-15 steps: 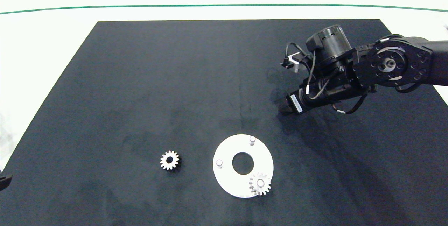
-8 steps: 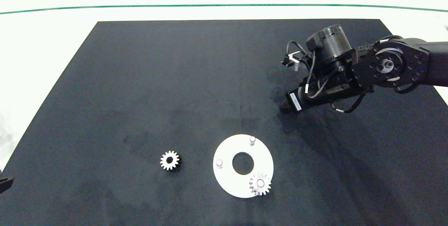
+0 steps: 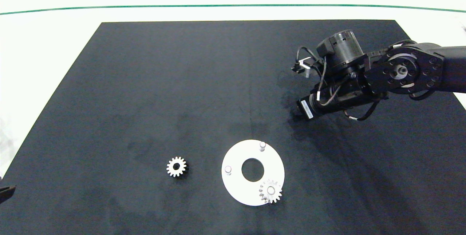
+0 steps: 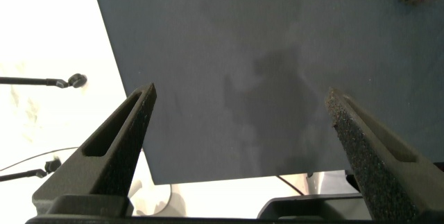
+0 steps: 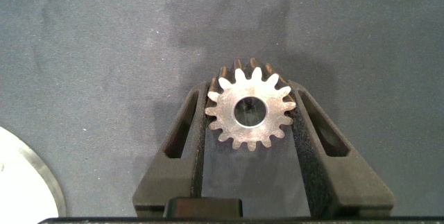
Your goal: Install three planetary gears onto the carrier pins
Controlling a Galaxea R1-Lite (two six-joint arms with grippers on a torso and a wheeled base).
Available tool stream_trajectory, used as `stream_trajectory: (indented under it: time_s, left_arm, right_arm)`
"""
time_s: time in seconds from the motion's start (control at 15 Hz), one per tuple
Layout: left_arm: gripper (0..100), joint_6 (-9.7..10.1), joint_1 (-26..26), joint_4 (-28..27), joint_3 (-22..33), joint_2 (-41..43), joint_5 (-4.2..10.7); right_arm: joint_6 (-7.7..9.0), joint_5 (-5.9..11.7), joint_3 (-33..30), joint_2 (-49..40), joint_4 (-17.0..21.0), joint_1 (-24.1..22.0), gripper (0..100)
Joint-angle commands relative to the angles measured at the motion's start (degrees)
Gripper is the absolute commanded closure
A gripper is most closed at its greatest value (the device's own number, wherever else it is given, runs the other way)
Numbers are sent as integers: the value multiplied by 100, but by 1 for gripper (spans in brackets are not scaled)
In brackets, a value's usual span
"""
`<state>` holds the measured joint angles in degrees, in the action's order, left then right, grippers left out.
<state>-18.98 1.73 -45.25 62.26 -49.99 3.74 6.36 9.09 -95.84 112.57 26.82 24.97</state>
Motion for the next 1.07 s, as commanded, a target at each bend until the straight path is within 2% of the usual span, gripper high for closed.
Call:
stream_trajectory:
  time_s: [0.07, 0.4, 0.6, 0.73, 0.93, 1.07]
  left_arm:
    - [0, -9, 3, -19, 6, -2, 4]
    - [0, -71, -32, -28, -3, 16, 4]
    - [0, -71, -41, -36, -3, 34, 4]
    - [0, -71, -41, -36, -3, 25, 4]
    - [0, -79, -41, -36, -3, 42, 4]
    - [0, -79, -32, -36, -3, 51, 12]
  right_arm:
    - [5, -13, 22, -24, 16, 8, 66]
    - [5, -31, 391, -508, -45, 158, 76]
    - [23, -92, 813, -1079, -344, 509, 82]
    - [32, -118, 865, -1220, -353, 940, 87]
    - [49, -66, 865, -1167, -318, 1441, 87]
    - [58, -31, 848, -1123, -326, 1581, 87]
